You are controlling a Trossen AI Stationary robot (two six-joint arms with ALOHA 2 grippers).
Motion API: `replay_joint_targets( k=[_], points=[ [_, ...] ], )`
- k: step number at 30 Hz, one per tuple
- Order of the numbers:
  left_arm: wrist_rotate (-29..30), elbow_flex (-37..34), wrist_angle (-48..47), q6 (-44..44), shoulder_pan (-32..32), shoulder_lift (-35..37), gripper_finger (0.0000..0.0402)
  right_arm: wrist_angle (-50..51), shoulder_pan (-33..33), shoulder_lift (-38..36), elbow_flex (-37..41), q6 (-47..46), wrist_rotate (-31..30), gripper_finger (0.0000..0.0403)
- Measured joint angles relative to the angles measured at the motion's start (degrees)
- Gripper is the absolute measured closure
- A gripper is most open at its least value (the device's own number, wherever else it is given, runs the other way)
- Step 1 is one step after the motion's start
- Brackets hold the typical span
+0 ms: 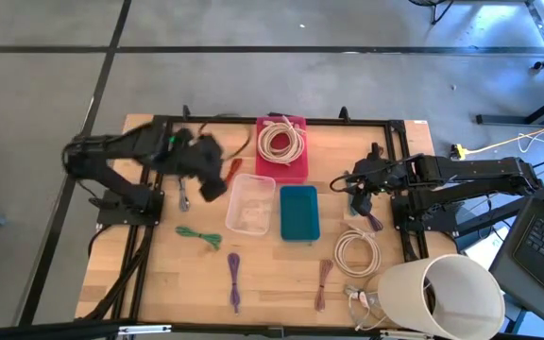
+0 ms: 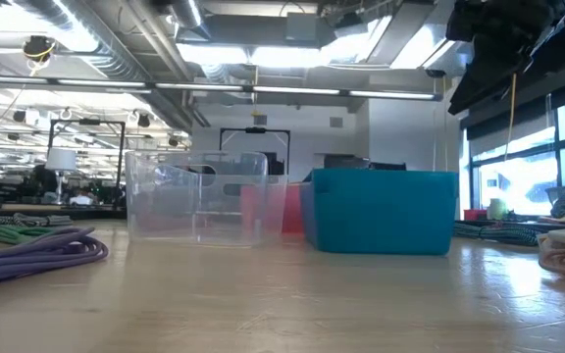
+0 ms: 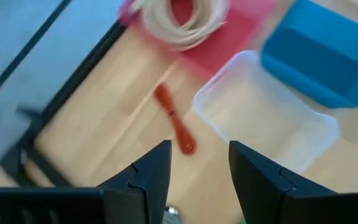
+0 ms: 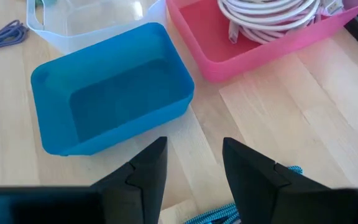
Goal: Pick & Place USB Port
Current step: Put the black and white charger cable into the transparent bin
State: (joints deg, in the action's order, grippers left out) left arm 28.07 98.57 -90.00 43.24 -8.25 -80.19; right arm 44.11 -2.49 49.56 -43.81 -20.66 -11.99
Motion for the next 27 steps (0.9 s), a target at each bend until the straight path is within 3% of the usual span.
replay_joint_targets(
  k=[6, 12, 17, 23, 27],
  points=[
    [3.9, -20.8, 0.2, 25.3, -7.2, 8.2, 0.0247, -1.1, 0.0, 0.0, 0.0, 1.0, -0.4, 0.0244],
    [3.4, -37.4, 1.8, 45.7, -6.6, 11.3, 0.0247, -3.1, 0.0, 0.0, 0.0, 1.6, -0.4, 0.0244],
    [-0.9, -46.6, 8.1, 51.0, -3.6, 12.2, 0.0247, -4.0, 0.0, 0.0, 0.0, 1.6, -0.4, 0.0244],
    [-3.3, -53.5, 19.3, 49.6, 0.3, 12.3, 0.0247, -4.6, 0.0, 0.0, 0.0, 1.6, -0.4, 0.0244],
    [-7.1, -56.9, 20.4, 48.0, 3.7, 12.3, 0.0247, -4.6, 0.0, 0.0, 0.0, 1.6, -0.4, 0.0244]
  ],
)
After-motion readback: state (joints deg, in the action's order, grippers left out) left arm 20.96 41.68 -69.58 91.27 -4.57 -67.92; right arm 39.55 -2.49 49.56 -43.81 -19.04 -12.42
